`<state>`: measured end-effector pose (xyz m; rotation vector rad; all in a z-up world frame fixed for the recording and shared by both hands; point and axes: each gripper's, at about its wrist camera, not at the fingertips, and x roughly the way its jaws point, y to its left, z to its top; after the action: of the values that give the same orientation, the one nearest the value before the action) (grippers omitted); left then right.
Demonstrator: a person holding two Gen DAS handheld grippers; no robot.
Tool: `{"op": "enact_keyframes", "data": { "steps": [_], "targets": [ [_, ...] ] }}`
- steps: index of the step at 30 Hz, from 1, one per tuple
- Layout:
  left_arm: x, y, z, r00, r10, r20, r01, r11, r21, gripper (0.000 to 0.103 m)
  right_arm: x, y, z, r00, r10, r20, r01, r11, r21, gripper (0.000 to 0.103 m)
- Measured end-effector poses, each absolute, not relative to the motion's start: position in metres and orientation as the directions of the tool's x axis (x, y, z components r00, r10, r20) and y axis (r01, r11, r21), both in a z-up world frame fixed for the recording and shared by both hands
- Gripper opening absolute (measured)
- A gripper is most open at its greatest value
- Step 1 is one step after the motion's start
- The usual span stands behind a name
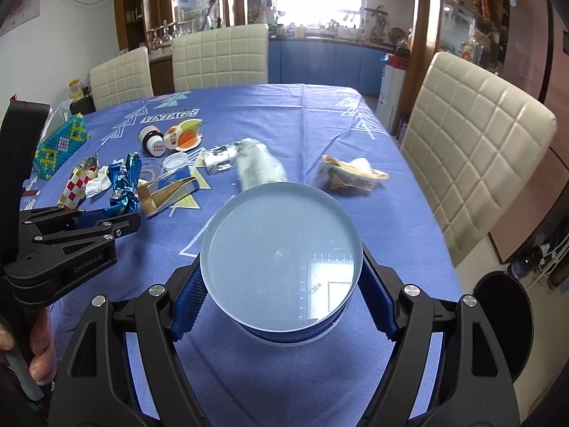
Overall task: Collect trash
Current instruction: 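Carry both items to the black bin and open the right tool, dropping the cup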
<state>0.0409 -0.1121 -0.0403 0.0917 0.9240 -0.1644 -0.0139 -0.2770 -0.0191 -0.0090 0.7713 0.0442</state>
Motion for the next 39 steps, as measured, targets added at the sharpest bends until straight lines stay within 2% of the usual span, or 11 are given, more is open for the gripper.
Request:
{"op": "enact_keyframes", "data": {
  "steps": [21, 39],
  "targets": [
    [0.025, -0.262, -0.037, 0.56, -0.222, -0.798, 0.417, 0.908, 0.04, 0.024, -0.061, -0.4, -0.017, 0.722, -0.112, -0.683, 0.206, 0.977, 0.057, 0.076],
    [0.003, -0.381, -0.035, 0.512, -0.32, -0.798, 0.592, 0.804, 0.058, 0.024, -0.105, -0.522, -0.033, 0.656, -0.278, -0.702, 0.475, 0.874, 0.098, 0.078]
  ]
}}
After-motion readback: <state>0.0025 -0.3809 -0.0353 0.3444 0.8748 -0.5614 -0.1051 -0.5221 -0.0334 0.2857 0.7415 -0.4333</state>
